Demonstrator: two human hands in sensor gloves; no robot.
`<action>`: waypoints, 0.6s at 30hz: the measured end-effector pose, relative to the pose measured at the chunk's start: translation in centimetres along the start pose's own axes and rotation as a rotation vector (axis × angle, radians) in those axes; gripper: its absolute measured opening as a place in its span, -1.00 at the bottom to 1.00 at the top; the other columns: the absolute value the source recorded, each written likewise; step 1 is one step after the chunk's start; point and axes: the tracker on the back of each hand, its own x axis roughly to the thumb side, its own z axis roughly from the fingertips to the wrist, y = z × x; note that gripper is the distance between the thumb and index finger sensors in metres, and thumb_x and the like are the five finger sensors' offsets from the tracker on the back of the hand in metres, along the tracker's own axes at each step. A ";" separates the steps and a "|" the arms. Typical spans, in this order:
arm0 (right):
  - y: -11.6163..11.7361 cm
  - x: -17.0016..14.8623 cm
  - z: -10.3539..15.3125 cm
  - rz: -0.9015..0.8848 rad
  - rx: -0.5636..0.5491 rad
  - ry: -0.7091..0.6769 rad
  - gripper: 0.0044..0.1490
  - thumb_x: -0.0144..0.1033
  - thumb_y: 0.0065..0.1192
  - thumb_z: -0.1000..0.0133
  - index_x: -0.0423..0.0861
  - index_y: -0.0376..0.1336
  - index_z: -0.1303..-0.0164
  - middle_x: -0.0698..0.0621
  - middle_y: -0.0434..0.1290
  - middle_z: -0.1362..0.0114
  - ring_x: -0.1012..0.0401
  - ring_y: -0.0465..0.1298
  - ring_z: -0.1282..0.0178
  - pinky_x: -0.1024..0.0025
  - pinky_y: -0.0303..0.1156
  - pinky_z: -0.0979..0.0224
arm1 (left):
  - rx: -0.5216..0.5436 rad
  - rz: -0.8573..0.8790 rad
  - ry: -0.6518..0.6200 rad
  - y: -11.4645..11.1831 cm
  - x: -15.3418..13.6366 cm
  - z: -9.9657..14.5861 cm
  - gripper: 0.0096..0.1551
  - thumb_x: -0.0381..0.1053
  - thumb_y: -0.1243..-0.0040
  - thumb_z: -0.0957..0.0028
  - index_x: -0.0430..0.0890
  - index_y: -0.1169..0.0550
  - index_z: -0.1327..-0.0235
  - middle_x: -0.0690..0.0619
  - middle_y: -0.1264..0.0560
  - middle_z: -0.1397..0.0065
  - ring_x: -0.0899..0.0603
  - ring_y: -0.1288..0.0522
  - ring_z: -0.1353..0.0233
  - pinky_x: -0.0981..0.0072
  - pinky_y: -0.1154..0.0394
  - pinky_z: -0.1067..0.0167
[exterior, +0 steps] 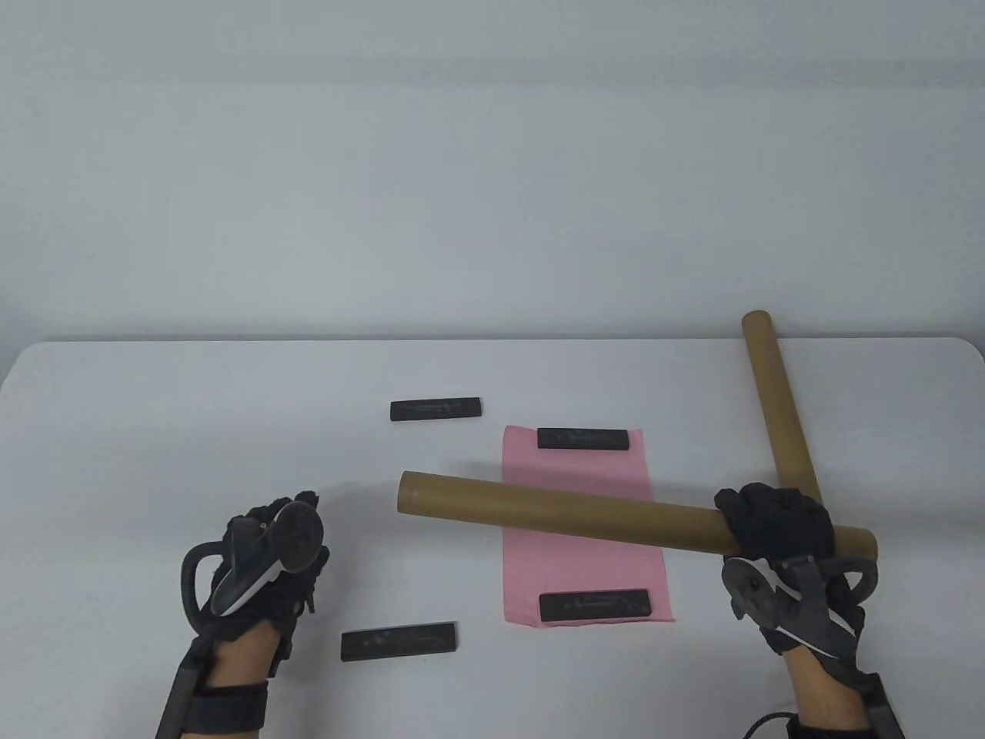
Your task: Roll up papers and store in mailing tubes
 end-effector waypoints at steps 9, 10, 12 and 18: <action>-0.1 0.1 0.0 0.015 0.013 -0.011 -0.15 -0.13 0.75 0.14 0.10 0.31 -0.35 0.02 0.44 -0.40 -0.06 0.53 -0.32 -0.17 0.45 -0.43 | -0.267 -0.161 0.093 -5.1 0.0 -3.0 -0.09 0.34 -0.37 0.18 0.22 -0.32 -0.50 0.01 -0.35 -0.61 -0.25 -0.46 -0.58 -0.14 -0.36 -0.50; -0.1 0.1 0.0 0.016 0.011 -0.010 -0.15 -0.13 0.75 0.14 0.10 0.31 -0.35 0.02 0.44 -0.40 -0.06 0.53 -0.32 -0.17 0.45 -0.43 | -0.276 -0.165 0.092 -5.4 0.0 -3.2 -0.10 0.34 -0.36 0.16 0.23 -0.32 -0.50 0.01 -0.35 -0.61 -0.25 -0.46 -0.57 -0.13 -0.37 -0.50; 0.0 0.1 0.0 0.007 0.013 -0.010 -0.15 -0.13 0.75 0.13 0.10 0.31 -0.35 0.02 0.43 -0.40 -0.06 0.53 -0.32 -0.17 0.45 -0.43 | -0.265 -0.144 0.085 -5.9 -0.1 -3.5 -0.16 0.30 -0.33 0.13 0.23 -0.34 -0.48 0.01 -0.36 -0.59 -0.24 -0.48 -0.55 -0.11 -0.39 -0.48; 0.0 0.3 0.0 0.009 0.017 -0.022 -0.15 -0.13 0.75 0.13 0.10 0.31 -0.35 0.02 0.44 -0.40 -0.06 0.53 -0.32 -0.17 0.45 -0.43 | -0.167 -0.152 0.082 -5.7 -0.1 -3.6 -0.27 0.25 -0.37 0.17 0.16 -0.51 -0.35 -0.03 -0.54 -0.41 -0.16 -0.66 -0.29 0.00 -0.51 -0.34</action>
